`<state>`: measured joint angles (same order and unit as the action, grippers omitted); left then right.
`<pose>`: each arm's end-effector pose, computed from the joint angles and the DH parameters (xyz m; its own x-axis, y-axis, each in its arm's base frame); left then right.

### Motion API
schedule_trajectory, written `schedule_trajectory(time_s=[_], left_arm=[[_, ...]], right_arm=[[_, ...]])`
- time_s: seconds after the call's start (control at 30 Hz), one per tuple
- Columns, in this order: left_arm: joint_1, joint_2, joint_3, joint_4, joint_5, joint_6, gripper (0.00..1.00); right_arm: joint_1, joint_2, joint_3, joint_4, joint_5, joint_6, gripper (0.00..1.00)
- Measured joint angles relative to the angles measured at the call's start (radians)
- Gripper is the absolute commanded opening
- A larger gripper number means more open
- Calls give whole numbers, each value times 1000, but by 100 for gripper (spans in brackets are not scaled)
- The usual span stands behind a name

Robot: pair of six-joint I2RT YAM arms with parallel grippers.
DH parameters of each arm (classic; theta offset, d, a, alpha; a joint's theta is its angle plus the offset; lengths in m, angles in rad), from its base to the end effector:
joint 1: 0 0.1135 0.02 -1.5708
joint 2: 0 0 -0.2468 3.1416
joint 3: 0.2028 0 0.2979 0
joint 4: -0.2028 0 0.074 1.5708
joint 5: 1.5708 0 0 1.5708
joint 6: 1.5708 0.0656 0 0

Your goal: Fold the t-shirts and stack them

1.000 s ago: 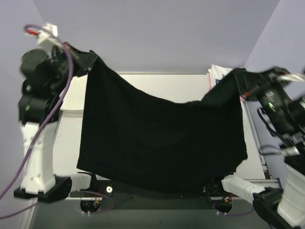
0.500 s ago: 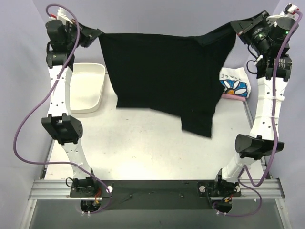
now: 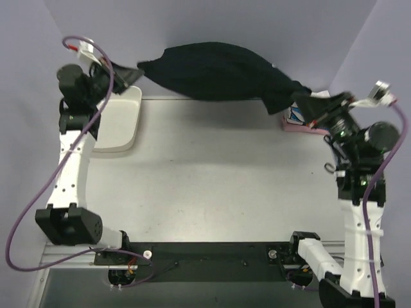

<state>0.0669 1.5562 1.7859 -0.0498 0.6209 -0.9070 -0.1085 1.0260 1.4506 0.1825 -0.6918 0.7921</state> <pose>0.4138 -0.0105 0.5079 -0.2970 -0.6620 -0.6882 0.4590 0.5330 -0.7108 0.2387 0.0161 0.5705 0.0869 0.5420 -0.8359 -0.7109 0.6215 0.3290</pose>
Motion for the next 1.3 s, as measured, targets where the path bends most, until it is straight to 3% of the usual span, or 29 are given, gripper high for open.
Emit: schedule_trajectory(time_s=[0.13, 0.23, 0.3, 0.4, 0.53, 0.63, 0.67, 0.7, 0.77, 0.87, 1.13, 1.3], left_arm=[[-79, -278, -514, -24, -77, 121, 0], [-127, -419, -861, -82, -177, 162, 0], [-159, -467, -1021, -172, -242, 180, 0], [-171, -536, -1133, -297, -320, 196, 0], [-171, -686, -1144, -401, -410, 217, 0], [-171, -767, -1120, -458, -471, 227, 0], [-171, -785, -1109, -478, -491, 232, 19], [-171, -799, -1098, -496, -510, 236, 45], [-171, -816, -1074, -528, -539, 248, 90], [-171, -815, -1042, -560, -554, 246, 91], [-171, -831, -916, -593, -568, 238, 93], [-171, -691, -758, -491, -553, 233, 93]], right_arm=[[128, -288, -455, -55, 84, -102, 0], [168, -392, -745, -126, 113, -116, 0], [194, -427, -866, -229, 153, -123, 0], [248, -530, -957, -427, 222, -137, 0], [267, -670, -909, -589, 267, -151, 0], [267, -678, -843, -683, 291, -165, 0], [267, -678, -828, -714, 300, -168, 19], [267, -678, -812, -748, 309, -170, 31], [267, -676, -780, -807, 331, -175, 79], [267, -651, -715, -870, 367, -198, 98], [267, -550, -552, -874, 449, -235, 100], [270, -358, -531, -720, 449, -229, 100]])
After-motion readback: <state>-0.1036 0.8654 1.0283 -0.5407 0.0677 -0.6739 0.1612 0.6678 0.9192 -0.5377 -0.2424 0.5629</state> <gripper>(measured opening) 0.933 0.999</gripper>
